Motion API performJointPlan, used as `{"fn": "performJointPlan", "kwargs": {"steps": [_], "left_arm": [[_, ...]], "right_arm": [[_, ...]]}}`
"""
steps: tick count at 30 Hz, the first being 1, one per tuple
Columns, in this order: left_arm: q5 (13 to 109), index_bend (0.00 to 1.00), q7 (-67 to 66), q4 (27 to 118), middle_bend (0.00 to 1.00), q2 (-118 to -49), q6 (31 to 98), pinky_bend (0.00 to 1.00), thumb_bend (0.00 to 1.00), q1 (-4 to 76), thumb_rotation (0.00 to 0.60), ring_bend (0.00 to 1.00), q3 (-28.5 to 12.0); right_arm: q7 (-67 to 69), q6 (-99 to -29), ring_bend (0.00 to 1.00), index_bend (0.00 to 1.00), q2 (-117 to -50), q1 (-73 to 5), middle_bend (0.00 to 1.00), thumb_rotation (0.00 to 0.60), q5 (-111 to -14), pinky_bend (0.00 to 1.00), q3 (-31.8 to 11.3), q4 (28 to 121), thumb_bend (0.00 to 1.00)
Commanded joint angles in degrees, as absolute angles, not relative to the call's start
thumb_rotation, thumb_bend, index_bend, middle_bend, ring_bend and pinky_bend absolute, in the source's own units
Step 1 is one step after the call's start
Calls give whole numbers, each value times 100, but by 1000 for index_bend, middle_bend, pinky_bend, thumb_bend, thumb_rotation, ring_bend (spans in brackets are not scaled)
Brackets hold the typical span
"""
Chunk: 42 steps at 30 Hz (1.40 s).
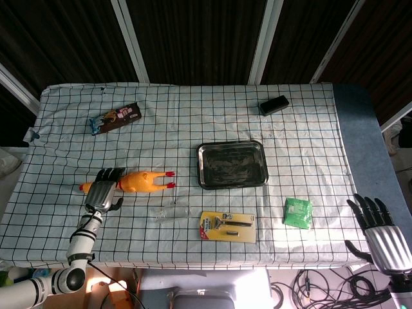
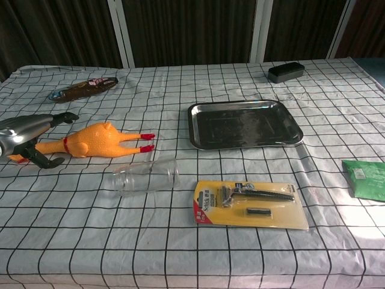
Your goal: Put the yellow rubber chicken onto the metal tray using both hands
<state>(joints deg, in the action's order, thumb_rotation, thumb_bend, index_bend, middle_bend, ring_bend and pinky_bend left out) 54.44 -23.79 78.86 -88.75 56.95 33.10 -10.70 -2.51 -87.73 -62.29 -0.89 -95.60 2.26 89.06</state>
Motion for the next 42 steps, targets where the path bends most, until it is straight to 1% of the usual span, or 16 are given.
{"fn": "performJointPlan", "kwargs": {"steps": [1, 7, 10, 12, 14, 16, 18, 20, 22, 23, 25, 28, 33, 35, 39, 42], "left_arm": [[5431, 0, -2332, 7834, 74, -8884, 5683, 0, 367, 3321, 600, 0, -1069], [5376, 3, -2256, 7468, 100, -9037, 5578, 4, 367, 3407, 600, 15, -1082], [5324, 38, -2180, 7155, 122, -9197, 5411, 14, 376, 3493, 600, 27, -1101], [5322, 102, -2070, 7003, 130, -9273, 5318, 18, 384, 3536, 600, 32, -1131], [5348, 212, -2021, 6815, 141, -9350, 5241, 20, 394, 3575, 600, 38, -1114], [5345, 235, -2021, 6767, 143, -9371, 5225, 20, 398, 3585, 600, 39, -1110], [5338, 293, -2026, 6725, 155, -9390, 5208, 21, 418, 3594, 600, 46, -1107], [5317, 402, -2044, 6600, 193, -9451, 5191, 35, 470, 3621, 600, 71, -1113], [5373, 561, -2031, 6488, 273, -9548, 5319, 75, 578, 3628, 600, 127, -1138], [5544, 594, -2009, 6471, 301, -9590, 5531, 93, 616, 3624, 600, 149, -1142], [5881, 610, -1867, 6482, 332, -9628, 5844, 115, 659, 3557, 600, 169, -1076], [6178, 616, -1646, 6581, 373, -9568, 6011, 138, 704, 3505, 600, 191, -1031], [6674, 622, -1106, 6721, 548, -9480, 6356, 196, 764, 3401, 600, 285, -1011], [6880, 621, -890, 6843, 626, -9404, 6480, 263, 782, 3349, 600, 342, -977], [7199, 614, -504, 7168, 685, -9171, 6585, 459, 806, 3272, 600, 394, -903], [7495, 611, -117, 7388, 714, -8969, 6730, 529, 821, 3214, 600, 420, -871]], "right_arm": [[-259, -8756, 0, 0, -6236, -101, 0, 600, -9557, 0, 223, 8916, 154], [-292, -8690, 0, 0, -6244, -137, 0, 600, -9545, 0, 220, 8923, 154], [-281, -8710, 0, 0, -6232, -131, 0, 600, -9547, 0, 220, 8923, 154], [-253, -8738, 0, 0, -6224, -121, 0, 600, -9530, 0, 207, 8925, 154], [-222, -8762, 0, 0, -6218, -111, 0, 600, -9505, 0, 193, 8924, 153], [-216, -8766, 0, 0, -6217, -109, 0, 600, -9501, 0, 191, 8923, 154], [-212, -8770, 0, 0, -6216, -107, 0, 600, -9495, 0, 188, 8922, 154], [-198, -8786, 0, 0, -6211, -100, 0, 600, -9482, 0, 178, 8926, 154], [-192, -8793, 0, 0, -6208, -95, 0, 600, -9479, 0, 178, 8919, 154], [-195, -8789, 0, 0, -6208, -93, 0, 600, -9476, 0, 182, 8916, 154], [-203, -8794, 0, 0, -6211, -88, 0, 600, -9471, 0, 182, 8914, 154], [-211, -8796, 0, 0, -6214, -83, 0, 600, -9465, 0, 182, 8917, 154], [-219, -8799, 0, 0, -6221, -79, 0, 600, -9463, 0, 182, 8913, 154], [-231, -8788, 0, 0, -6230, -84, 0, 600, -9460, 0, 181, 8914, 154], [-205, -8730, 0, 0, -6255, -130, 0, 600, -9525, 0, 202, 8924, 154], [-20, -8574, 0, 0, -6221, -249, 0, 600, -9682, 0, 275, 8971, 154]]}}
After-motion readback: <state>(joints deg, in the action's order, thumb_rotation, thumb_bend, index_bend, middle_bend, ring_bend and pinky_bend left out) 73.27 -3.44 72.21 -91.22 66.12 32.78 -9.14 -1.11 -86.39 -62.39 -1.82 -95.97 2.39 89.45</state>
